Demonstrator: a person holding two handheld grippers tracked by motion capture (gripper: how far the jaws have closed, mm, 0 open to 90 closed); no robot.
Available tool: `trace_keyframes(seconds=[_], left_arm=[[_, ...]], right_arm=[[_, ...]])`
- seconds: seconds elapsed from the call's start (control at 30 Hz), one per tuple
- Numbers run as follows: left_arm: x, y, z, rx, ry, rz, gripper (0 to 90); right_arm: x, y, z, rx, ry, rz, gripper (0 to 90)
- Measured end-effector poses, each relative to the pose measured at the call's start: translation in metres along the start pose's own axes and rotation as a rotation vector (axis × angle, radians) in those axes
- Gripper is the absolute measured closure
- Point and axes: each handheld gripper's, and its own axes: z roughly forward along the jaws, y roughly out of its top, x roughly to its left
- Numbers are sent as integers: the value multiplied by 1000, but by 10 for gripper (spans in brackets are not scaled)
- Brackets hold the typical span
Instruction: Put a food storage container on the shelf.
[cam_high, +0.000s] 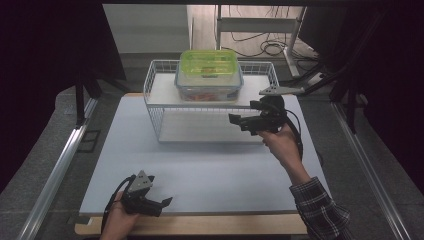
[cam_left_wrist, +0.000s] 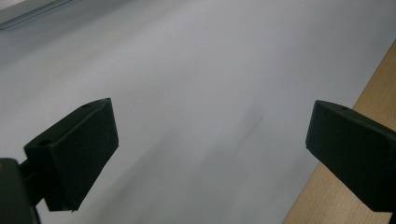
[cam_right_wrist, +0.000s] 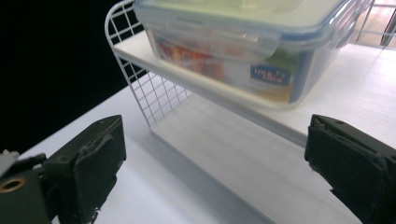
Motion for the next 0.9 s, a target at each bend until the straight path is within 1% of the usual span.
trace_keyframes(seconds=[0.07, 0.23, 0.33, 0.5, 0.67, 0.8, 0.9], left_arm=[[0, 0, 0, -4, -1, -9, 21], [1, 0, 0, -7, -4, -15, 20], [0, 0, 0, -2, -2, -9, 20], [0, 0, 1, 5, 4, 0, 22], [0, 0, 1, 10, 6, 6, 23], [0, 0, 1, 9, 7, 6, 23], [0, 0, 1, 13, 9, 9, 29]], right_arm=[[1, -4, 0, 7, -1, -7, 44], [3, -14, -1, 14, 0, -32, 38], [5, -20, -2, 14, 4, -35, 33], [11, -31, 0, 21, -20, -73, 14], [16, -42, 3, 28, -24, -81, 10], [18, -50, 5, 38, -46, -113, 10], [20, -58, 7, 47, -37, -117, 8]])
